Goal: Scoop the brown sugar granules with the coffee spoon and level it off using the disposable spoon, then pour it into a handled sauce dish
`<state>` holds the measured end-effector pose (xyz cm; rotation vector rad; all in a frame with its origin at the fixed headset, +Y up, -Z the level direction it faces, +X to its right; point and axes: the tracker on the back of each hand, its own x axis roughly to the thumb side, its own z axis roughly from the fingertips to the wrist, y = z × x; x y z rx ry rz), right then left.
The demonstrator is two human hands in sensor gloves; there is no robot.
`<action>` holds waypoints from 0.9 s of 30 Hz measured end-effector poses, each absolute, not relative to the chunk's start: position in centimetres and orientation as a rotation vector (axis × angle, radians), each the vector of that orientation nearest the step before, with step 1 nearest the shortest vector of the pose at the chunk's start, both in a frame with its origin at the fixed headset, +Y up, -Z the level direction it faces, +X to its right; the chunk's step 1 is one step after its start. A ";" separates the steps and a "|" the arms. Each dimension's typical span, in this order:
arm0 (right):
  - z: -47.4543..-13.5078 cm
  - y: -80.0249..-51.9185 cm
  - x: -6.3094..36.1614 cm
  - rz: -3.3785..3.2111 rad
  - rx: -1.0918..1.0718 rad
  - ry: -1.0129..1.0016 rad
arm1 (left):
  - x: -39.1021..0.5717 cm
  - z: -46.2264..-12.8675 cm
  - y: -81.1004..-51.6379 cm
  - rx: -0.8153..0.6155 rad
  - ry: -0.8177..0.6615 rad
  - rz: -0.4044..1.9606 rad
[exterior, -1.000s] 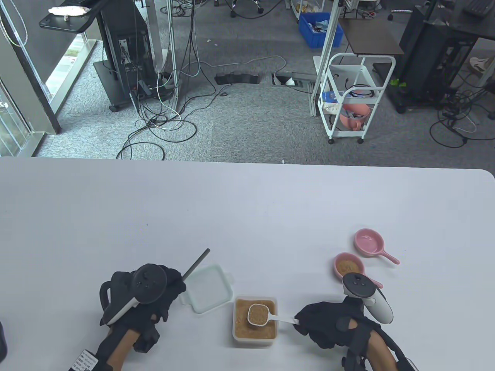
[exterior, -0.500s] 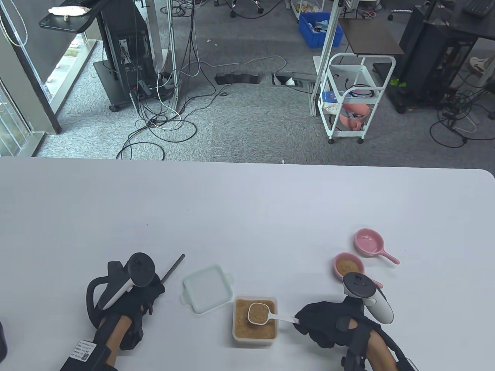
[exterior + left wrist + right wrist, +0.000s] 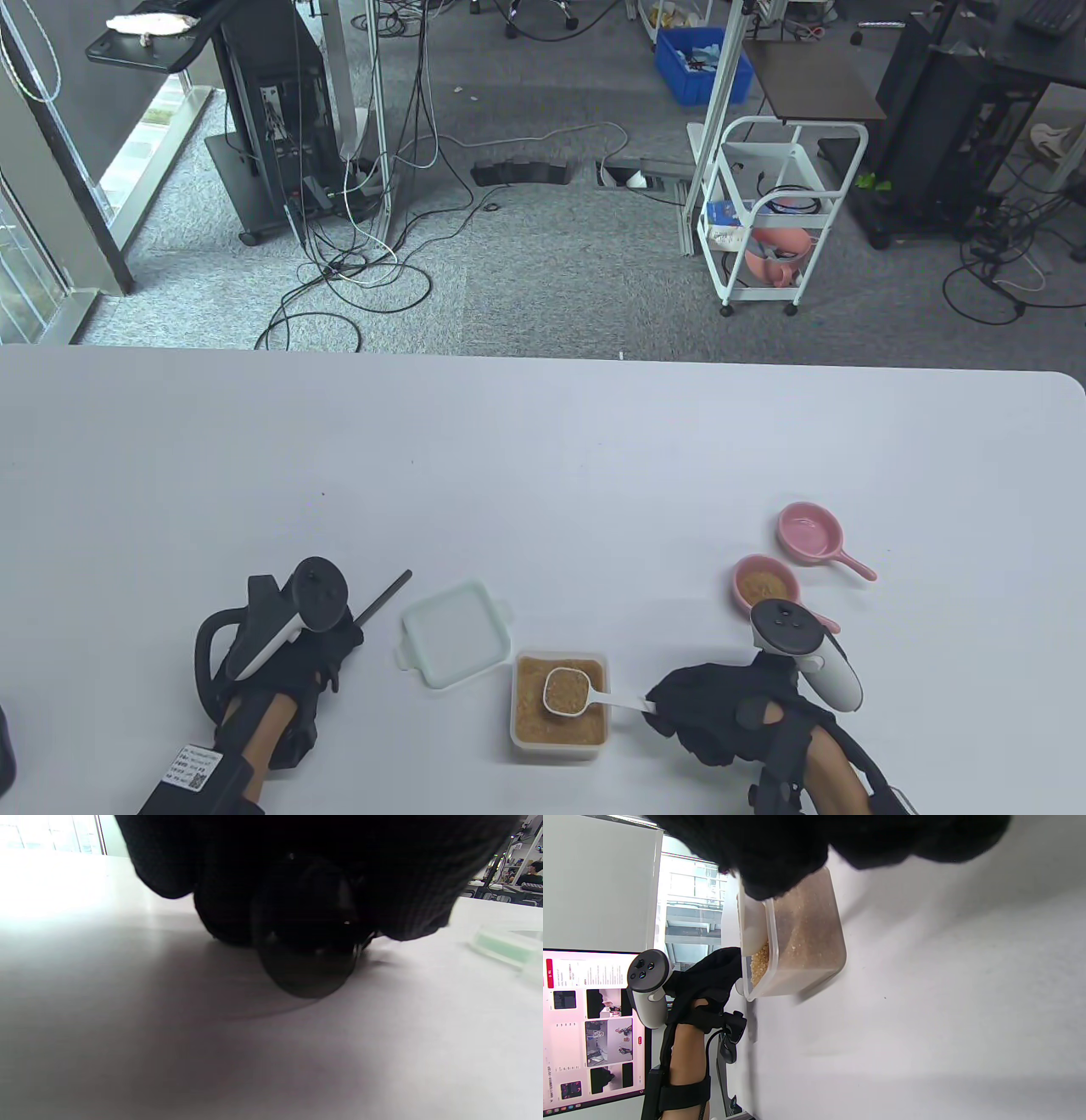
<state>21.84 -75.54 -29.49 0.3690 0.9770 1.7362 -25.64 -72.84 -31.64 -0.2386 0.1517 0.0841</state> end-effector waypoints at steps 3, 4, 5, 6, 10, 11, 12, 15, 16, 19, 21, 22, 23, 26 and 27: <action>-29.5 -75.5 21.8 1.737 0.368 0.977 | -25.5 -31.6 -72.8 -0.232 0.153 0.063; -29.5 -75.5 21.8 1.738 0.368 0.977 | -25.5 -31.6 -72.8 -0.232 0.153 0.055; -29.5 -75.5 21.8 1.739 0.368 0.977 | -25.5 -31.6 -72.8 -0.232 0.153 0.054; -29.5 -75.5 21.8 1.739 0.368 0.976 | -25.5 -31.6 -72.8 -0.231 0.154 0.054; -29.5 -75.5 21.8 1.741 0.369 0.975 | -25.5 -31.5 -72.7 -0.225 0.163 0.039; -29.5 -75.5 21.8 1.741 0.369 0.975 | -25.5 -31.5 -72.7 -0.223 0.165 0.030; -29.5 -75.5 21.8 1.741 0.369 0.975 | -25.5 -31.5 -72.7 -0.223 0.166 0.027; -29.5 -75.5 21.8 1.740 0.369 0.973 | -25.5 -31.4 -72.6 -0.224 0.170 0.023; -29.5 -75.5 21.8 1.739 0.369 0.973 | -25.6 -31.4 -72.6 -0.224 0.171 0.024; -29.5 -75.6 21.8 1.739 0.369 0.974 | -25.6 -31.4 -72.5 -0.223 0.177 0.021; -29.5 -75.6 21.9 1.739 0.369 0.974 | -25.7 -31.3 -72.4 -0.217 0.181 0.017; -29.5 -75.6 21.9 1.739 0.369 0.973 | -25.8 -31.3 -72.3 -0.211 0.183 0.012; -29.5 -75.5 21.9 1.738 0.369 0.972 | -25.8 -31.3 -72.2 -0.206 0.183 0.012; -29.5 -75.5 21.9 1.737 0.369 0.969 | -25.7 -31.1 -71.7 -0.180 0.173 0.027; -29.5 -75.5 21.9 1.735 0.370 0.969 | -25.6 -30.9 -71.4 -0.172 0.164 0.034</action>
